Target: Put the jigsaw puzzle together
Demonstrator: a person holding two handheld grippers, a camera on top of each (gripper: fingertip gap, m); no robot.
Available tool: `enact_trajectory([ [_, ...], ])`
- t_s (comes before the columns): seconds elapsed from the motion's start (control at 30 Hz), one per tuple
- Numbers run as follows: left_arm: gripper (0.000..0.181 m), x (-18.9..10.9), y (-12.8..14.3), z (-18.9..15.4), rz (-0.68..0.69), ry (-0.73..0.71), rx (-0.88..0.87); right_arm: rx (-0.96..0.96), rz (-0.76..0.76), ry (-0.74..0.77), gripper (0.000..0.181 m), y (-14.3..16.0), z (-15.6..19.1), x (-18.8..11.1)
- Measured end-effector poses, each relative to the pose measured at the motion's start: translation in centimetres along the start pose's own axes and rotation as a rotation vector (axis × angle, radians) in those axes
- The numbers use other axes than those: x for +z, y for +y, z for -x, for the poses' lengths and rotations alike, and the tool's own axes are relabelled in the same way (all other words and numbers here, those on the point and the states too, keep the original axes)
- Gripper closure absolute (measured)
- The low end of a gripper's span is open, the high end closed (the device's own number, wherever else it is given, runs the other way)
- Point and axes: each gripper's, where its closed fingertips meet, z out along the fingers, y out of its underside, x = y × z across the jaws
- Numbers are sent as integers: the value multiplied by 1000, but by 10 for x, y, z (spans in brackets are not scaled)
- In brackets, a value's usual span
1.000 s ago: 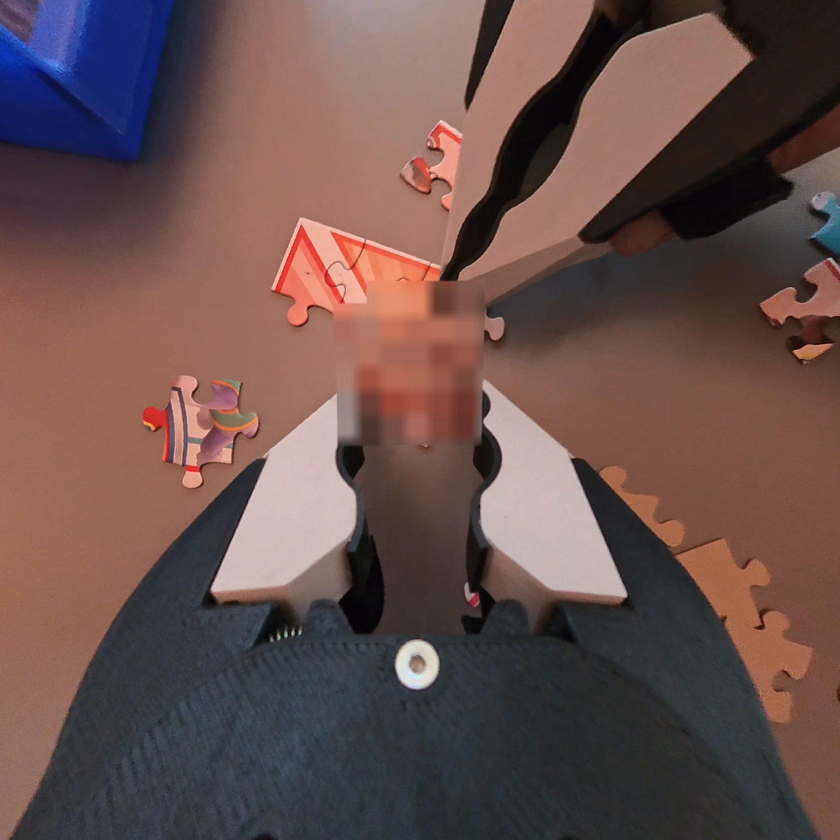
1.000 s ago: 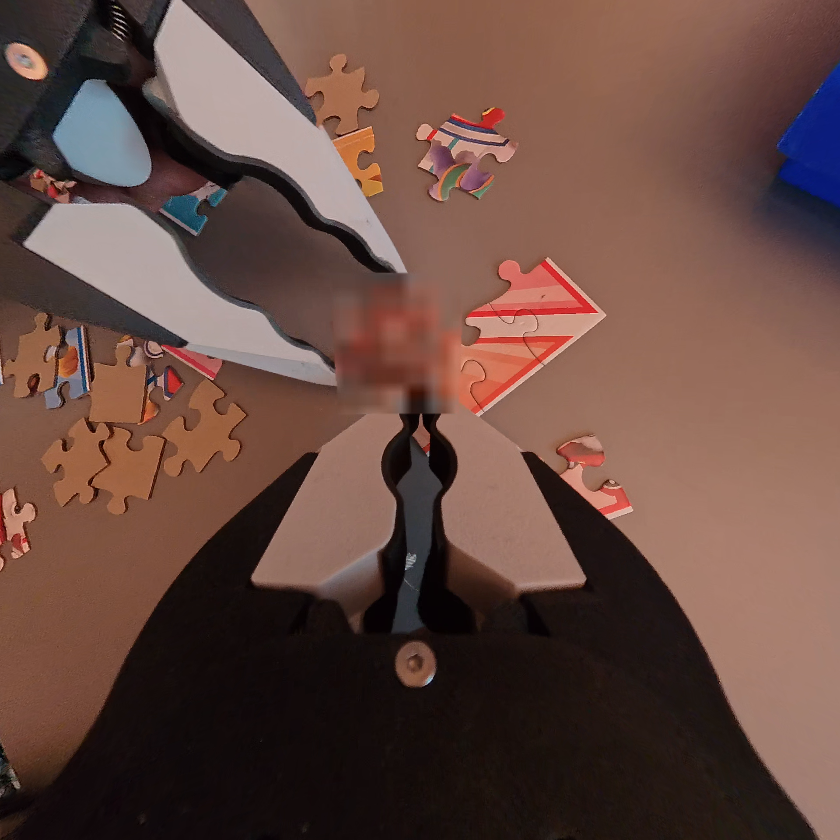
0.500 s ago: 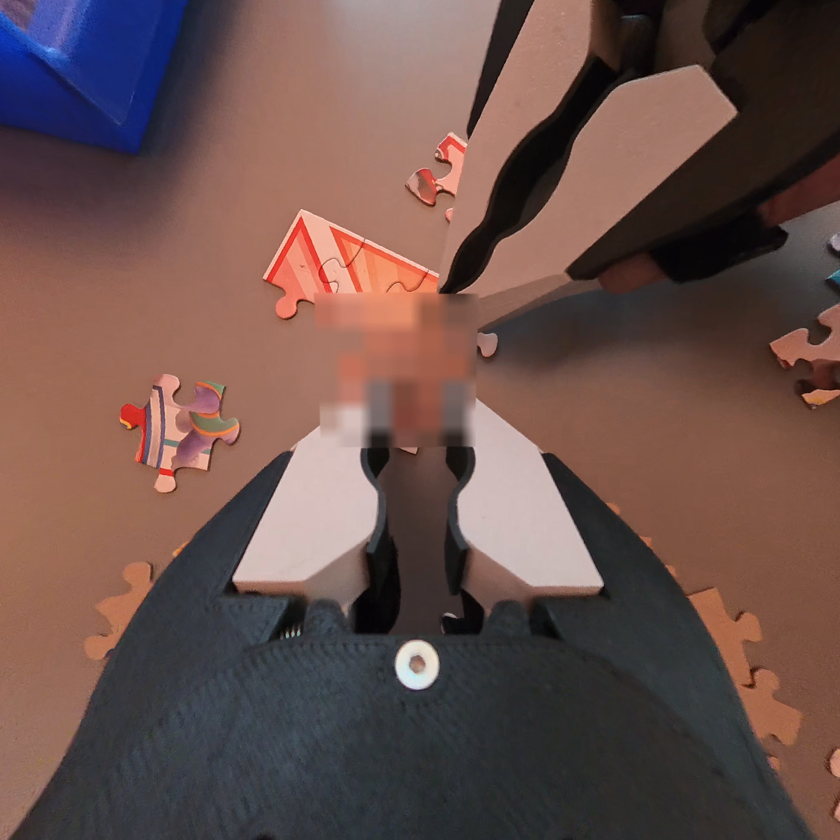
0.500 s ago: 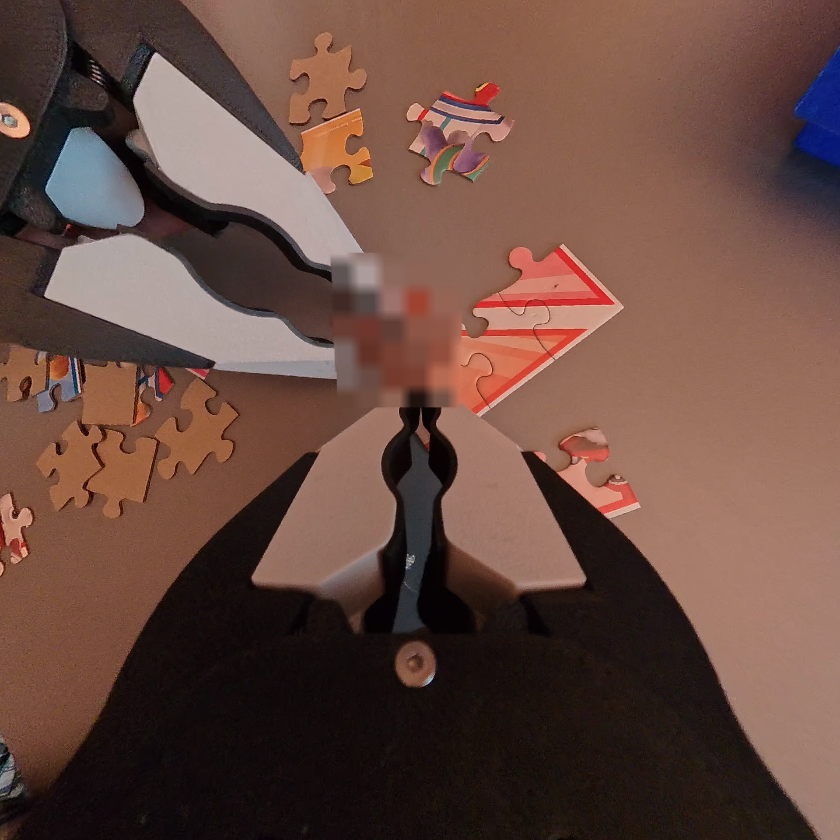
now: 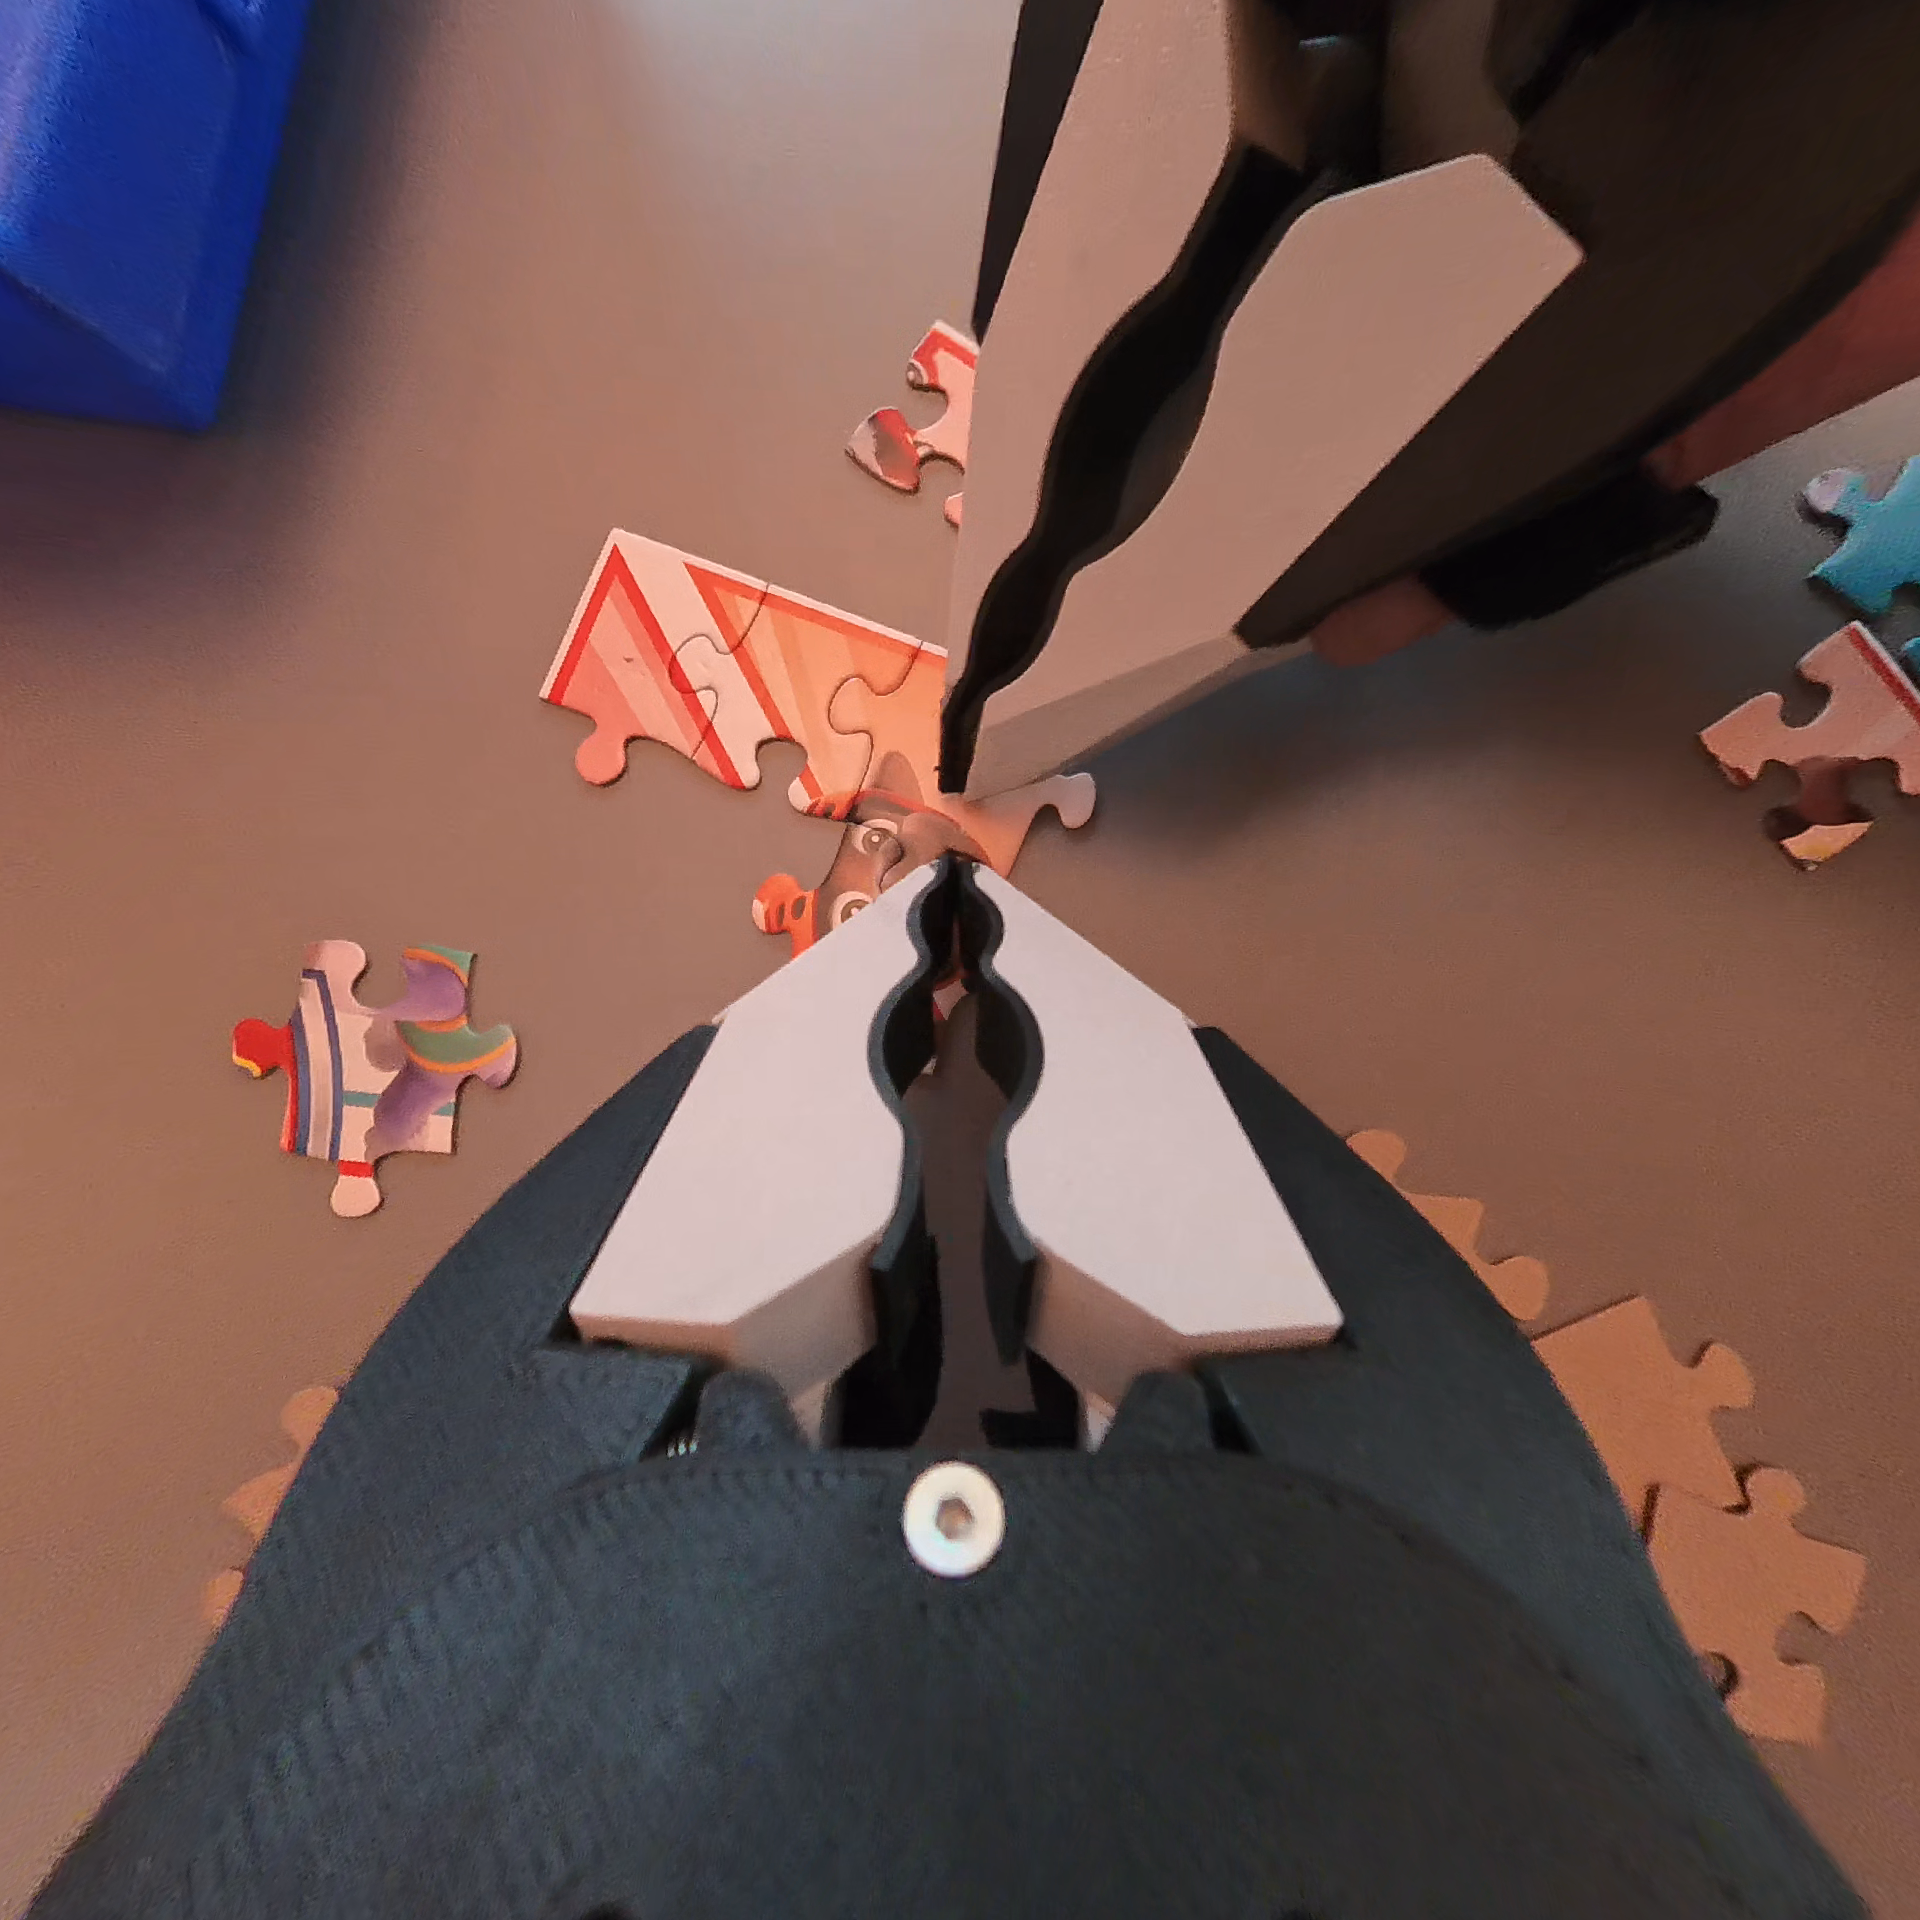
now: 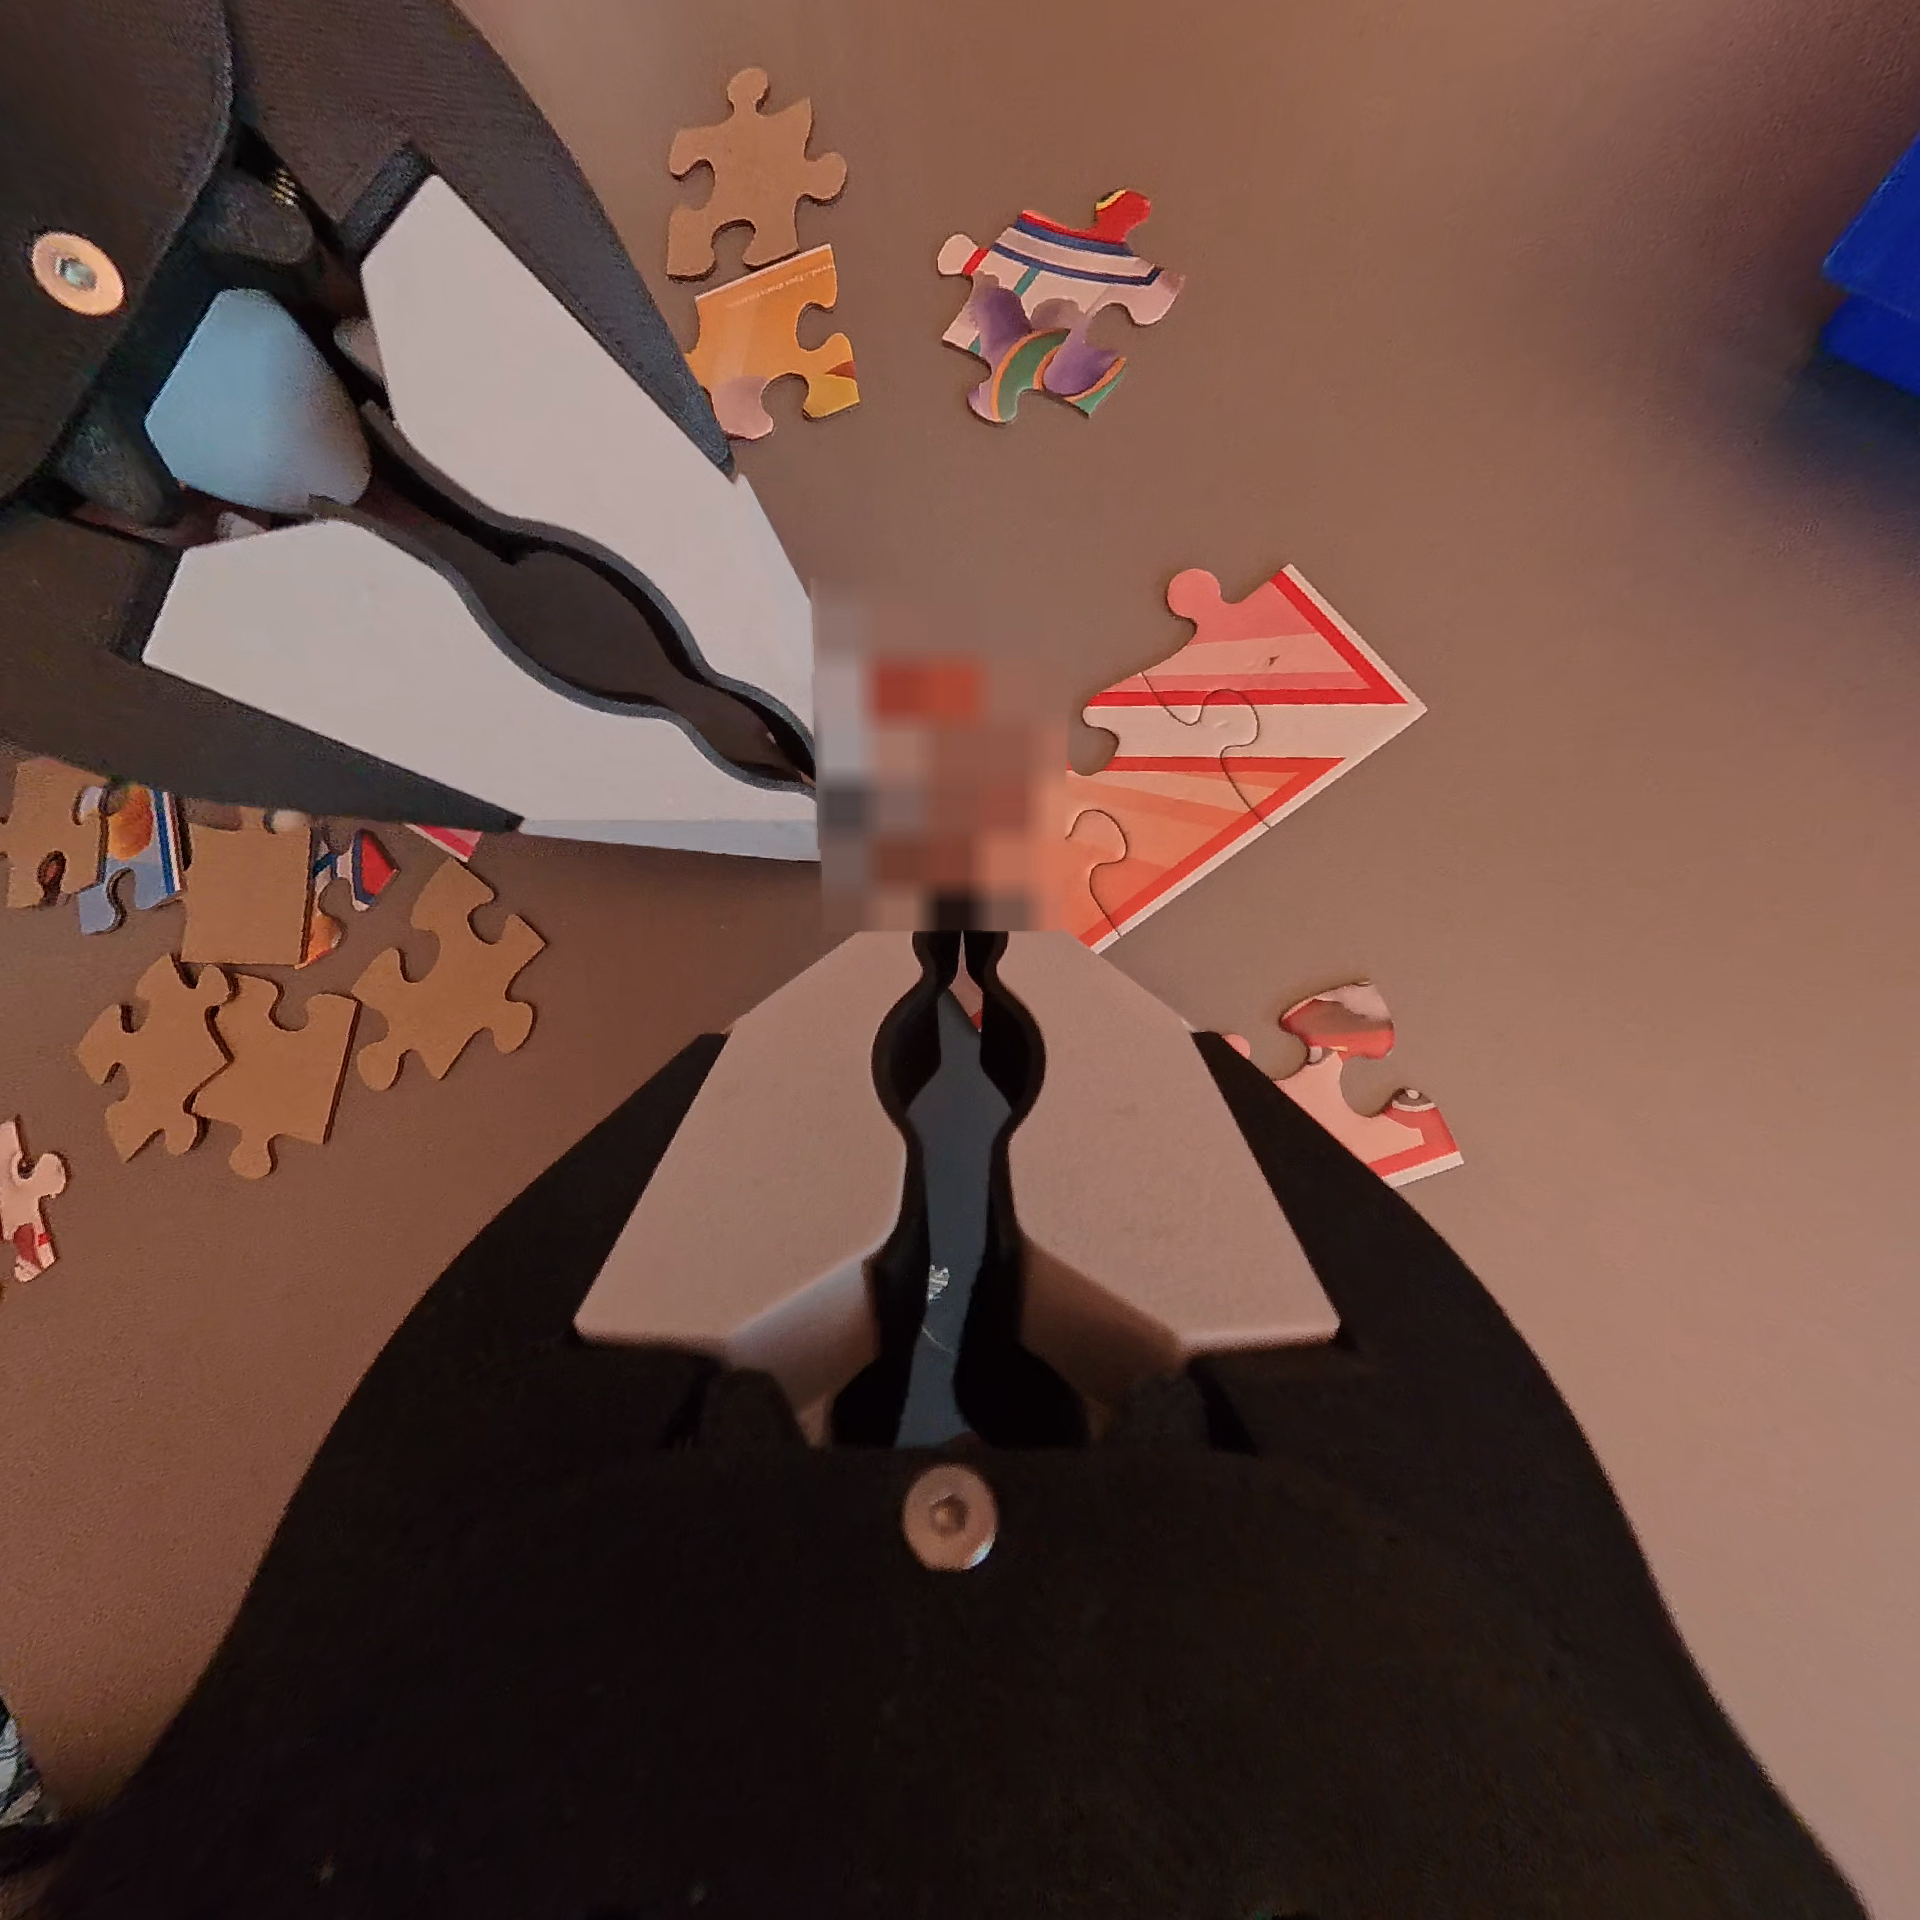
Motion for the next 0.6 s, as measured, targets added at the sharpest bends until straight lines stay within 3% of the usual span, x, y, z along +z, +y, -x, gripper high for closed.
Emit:
enact_trajectory([
  [0.07,181,-3,2,2,25,-5,21,-3,2,3,181,0,0,0],
  [0.17,181,-24,-17,13,-84,-29,3,-6,-9,7,181,-2,0,-2],
  [0.27,181,-11,7,12,59,-19,25,-9,-27,13,181,-6,-1,-4],
  [0.33,180,-12,4,12,17,-14,20,-3,-30,21,181,-6,-3,-4],
  [0.43,161,-41,-4,38,-83,-74,-53,15,-62,50,181,-10,-10,-8],
  [0.6,143,-79,30,98,-52,-185,-175,14,-89,69,181,-15,-13,-12],
])
